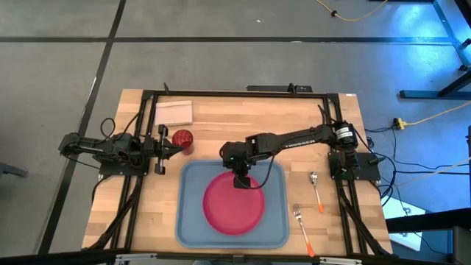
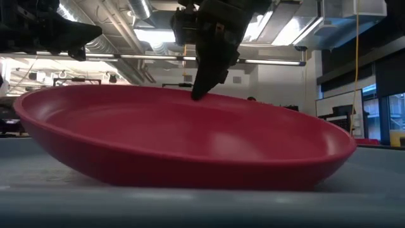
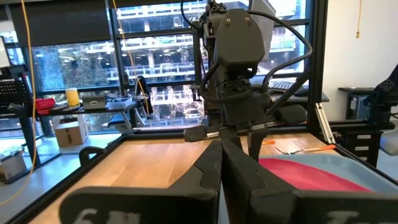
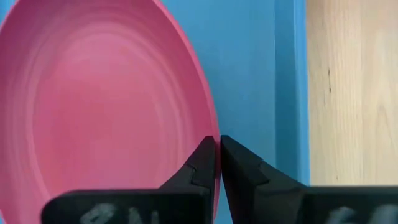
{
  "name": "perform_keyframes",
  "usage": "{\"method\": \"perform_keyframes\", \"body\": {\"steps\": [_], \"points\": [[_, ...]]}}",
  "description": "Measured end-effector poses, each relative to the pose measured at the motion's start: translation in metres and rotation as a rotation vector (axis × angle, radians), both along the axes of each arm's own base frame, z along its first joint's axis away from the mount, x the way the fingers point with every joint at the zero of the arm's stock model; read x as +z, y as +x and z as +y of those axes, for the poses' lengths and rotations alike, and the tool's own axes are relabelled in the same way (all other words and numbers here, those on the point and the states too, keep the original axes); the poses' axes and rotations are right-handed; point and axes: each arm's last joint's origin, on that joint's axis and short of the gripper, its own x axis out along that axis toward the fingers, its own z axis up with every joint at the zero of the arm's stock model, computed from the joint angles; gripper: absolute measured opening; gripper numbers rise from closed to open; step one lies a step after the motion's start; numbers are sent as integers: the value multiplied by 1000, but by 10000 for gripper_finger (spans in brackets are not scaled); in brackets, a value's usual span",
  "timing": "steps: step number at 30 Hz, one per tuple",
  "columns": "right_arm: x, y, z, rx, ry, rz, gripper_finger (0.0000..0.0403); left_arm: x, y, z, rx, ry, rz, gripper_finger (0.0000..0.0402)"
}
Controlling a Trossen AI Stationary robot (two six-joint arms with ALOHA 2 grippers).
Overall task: Pick and place plate/cup/fork/spoon on tray
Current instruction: Put the red plate on the blue tray
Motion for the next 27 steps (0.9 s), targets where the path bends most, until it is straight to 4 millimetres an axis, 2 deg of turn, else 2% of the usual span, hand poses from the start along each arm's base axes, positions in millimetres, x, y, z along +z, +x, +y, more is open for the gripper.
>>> {"method": "perform_keyframes", "body": {"steps": [19,27], "points": [[-1,-3,0,-85,41,45,30,0,0,0,0,0,0,0],[-1,-3,0,-86,42,45,106,0,0,0,0,0,-1,0]]}}
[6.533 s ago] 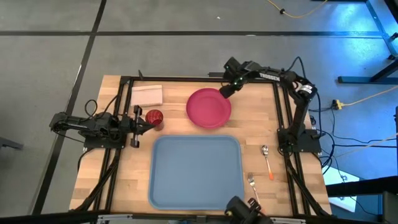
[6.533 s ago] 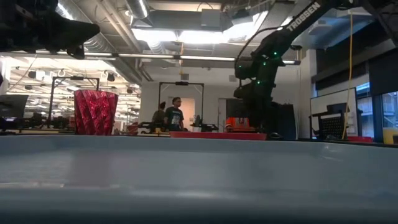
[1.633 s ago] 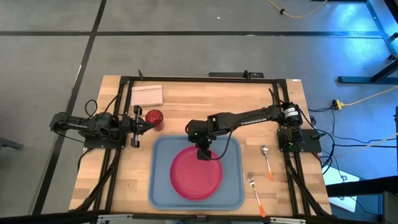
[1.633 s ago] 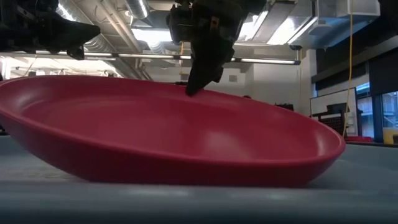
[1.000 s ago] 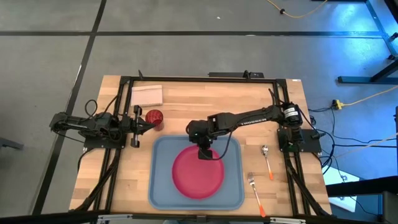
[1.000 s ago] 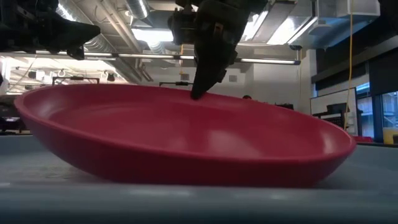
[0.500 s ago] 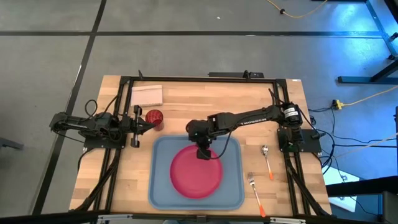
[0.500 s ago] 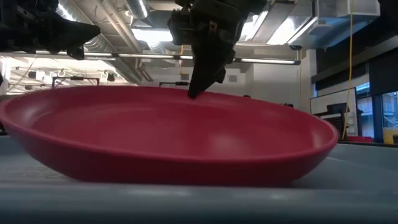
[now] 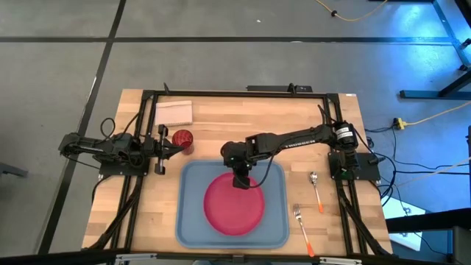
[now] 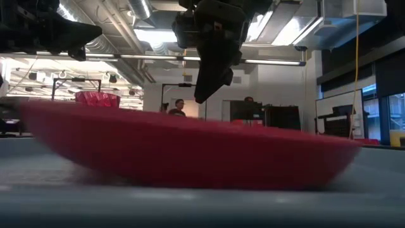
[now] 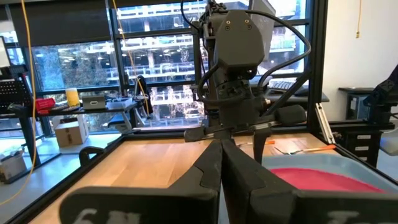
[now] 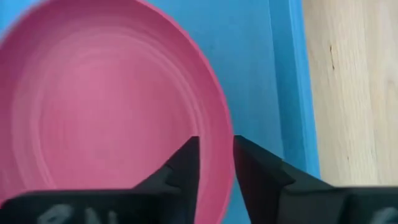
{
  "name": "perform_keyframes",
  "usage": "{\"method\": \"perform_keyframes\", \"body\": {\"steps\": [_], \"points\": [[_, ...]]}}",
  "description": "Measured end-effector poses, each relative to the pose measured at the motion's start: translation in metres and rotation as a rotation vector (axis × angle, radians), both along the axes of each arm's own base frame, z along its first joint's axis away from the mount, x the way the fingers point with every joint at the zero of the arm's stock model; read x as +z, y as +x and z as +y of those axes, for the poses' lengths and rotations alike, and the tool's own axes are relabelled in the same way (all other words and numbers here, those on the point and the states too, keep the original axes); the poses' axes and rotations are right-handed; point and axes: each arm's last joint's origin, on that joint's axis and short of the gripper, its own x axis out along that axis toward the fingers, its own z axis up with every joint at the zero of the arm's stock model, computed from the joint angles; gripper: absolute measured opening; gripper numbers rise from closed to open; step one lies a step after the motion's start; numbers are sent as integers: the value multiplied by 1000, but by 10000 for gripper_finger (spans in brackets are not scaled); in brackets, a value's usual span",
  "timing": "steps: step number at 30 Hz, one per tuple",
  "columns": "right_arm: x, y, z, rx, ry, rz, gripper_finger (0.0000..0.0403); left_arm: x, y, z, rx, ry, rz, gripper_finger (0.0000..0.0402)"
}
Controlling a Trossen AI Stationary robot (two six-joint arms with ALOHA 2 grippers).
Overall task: Pick and place plate/cup/fork/spoon on tray
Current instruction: Put the red plate on the blue tray, then put the orange spoon on the blue tray to the right of the red plate
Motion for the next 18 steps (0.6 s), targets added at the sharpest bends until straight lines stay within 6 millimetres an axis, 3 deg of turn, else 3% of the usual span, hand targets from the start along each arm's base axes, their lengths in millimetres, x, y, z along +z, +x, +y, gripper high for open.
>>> {"method": "perform_keyframes", "body": {"steps": [18], "points": [[-15,-11,-3,-10,-54,102,123,0,0,0,0,0,0,0]]}}
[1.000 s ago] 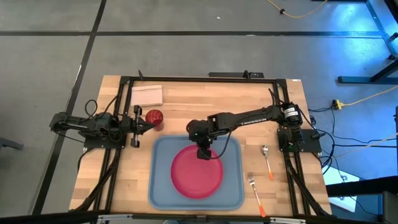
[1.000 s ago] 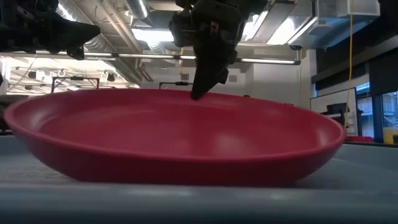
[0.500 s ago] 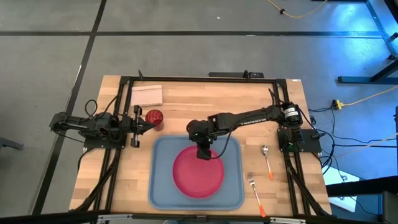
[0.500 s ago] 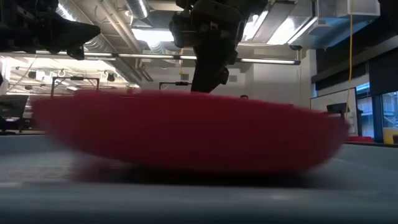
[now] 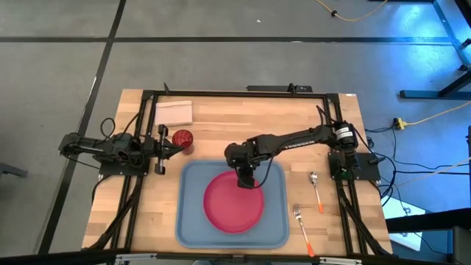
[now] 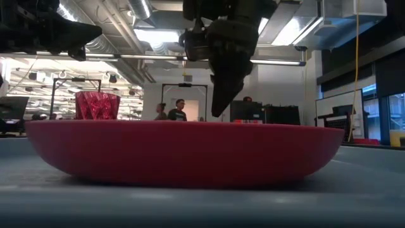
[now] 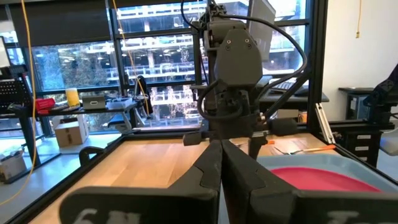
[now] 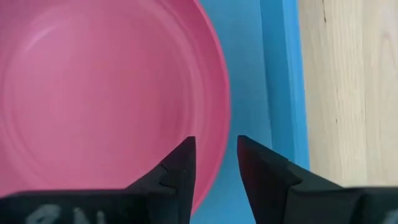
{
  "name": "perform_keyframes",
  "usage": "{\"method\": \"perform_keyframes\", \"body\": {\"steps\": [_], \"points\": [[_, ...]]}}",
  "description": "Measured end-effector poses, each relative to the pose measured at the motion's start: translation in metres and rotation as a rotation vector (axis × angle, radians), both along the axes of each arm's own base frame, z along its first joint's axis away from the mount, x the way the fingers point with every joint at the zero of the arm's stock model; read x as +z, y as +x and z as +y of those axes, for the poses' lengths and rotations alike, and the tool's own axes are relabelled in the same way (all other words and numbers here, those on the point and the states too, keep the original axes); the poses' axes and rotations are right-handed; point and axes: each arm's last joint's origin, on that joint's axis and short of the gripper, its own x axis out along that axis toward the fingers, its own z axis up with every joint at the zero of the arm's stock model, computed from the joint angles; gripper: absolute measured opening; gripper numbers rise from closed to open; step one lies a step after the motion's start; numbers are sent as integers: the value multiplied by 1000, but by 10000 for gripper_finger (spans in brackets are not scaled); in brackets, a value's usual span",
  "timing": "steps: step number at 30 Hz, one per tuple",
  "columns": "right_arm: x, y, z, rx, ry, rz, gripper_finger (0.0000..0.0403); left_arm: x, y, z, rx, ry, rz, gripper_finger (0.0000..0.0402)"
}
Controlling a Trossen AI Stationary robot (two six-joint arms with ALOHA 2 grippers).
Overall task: Pick and place plate/cup/fork/spoon on tray
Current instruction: Put the orange spoon on the blue tray to the right of the red plate
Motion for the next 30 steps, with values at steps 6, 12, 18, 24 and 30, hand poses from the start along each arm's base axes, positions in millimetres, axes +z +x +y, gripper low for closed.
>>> {"method": "perform_keyframes", "body": {"steps": [6,12,18,24,30], "points": [[1,2,0,20,-5,-25,121,0,0,0,0,0,0,0],[2,4,0,51,-19,-54,73,0,0,0,0,0,0,0],[1,0,-1,50,-62,-17,7,0,0,0,0,0,0,0],[13,-16,-8,-80,-223,74,5,0,0,0,0,0,0,0],[37,-47,-25,-180,-420,222,9,0,0,0,0,0,0,0]]}}
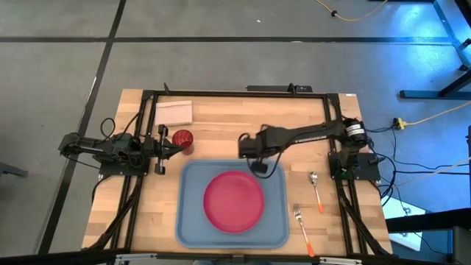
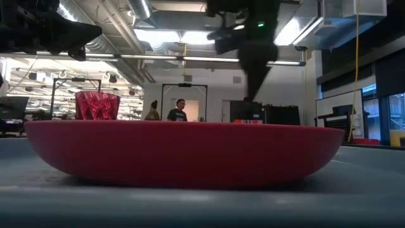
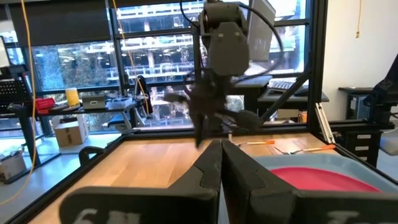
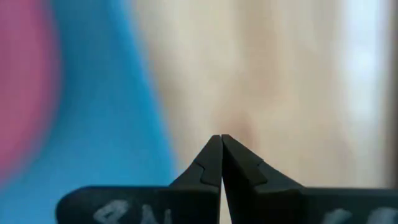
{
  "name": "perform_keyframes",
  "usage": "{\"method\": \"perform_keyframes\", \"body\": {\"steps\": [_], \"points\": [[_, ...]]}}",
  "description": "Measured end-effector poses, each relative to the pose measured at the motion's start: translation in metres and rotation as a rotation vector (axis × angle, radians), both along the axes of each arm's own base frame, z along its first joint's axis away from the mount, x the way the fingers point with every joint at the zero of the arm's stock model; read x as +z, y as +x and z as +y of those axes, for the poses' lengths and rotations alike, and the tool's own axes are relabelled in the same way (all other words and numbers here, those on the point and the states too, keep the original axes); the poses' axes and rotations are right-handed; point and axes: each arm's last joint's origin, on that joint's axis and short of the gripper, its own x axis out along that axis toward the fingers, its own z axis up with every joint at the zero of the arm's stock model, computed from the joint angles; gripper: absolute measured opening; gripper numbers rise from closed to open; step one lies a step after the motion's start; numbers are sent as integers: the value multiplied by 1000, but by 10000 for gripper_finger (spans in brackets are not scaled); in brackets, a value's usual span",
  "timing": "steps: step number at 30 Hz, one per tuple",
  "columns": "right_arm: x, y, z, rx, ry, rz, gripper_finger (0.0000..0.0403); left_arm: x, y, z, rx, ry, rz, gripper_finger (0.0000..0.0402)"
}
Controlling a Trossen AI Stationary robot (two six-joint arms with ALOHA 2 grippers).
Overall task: Pick and place plate/cup/fork/spoon on tray
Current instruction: Put the orange spoon on the blue tray to the right of the red plate
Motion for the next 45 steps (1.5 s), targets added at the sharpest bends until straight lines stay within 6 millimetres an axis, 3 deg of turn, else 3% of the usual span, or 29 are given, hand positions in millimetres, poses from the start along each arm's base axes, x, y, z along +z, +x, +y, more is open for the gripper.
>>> {"method": "perform_keyframes", "body": {"steps": [5,9,14,18,23,30,45], "points": [[27,-34,-19,-209,-157,75,9,0,0,0,0,0,0,0],[38,-75,-23,-437,-234,54,9,0,0,0,0,0,0,0],[24,-136,-16,-680,-114,-13,9,0,0,0,0,0,0,0],[4,-167,-1,-845,103,-77,9,0,0,0,0,0,0,0],[-16,-186,18,-929,257,-124,9,0,0,0,0,0,-1,0],[-34,-200,44,-1016,268,-72,9,0,0,0,0,0,0,0],[-40,-217,77,-1091,240,-113,10,0,0,0,0,0,0,0]]}}
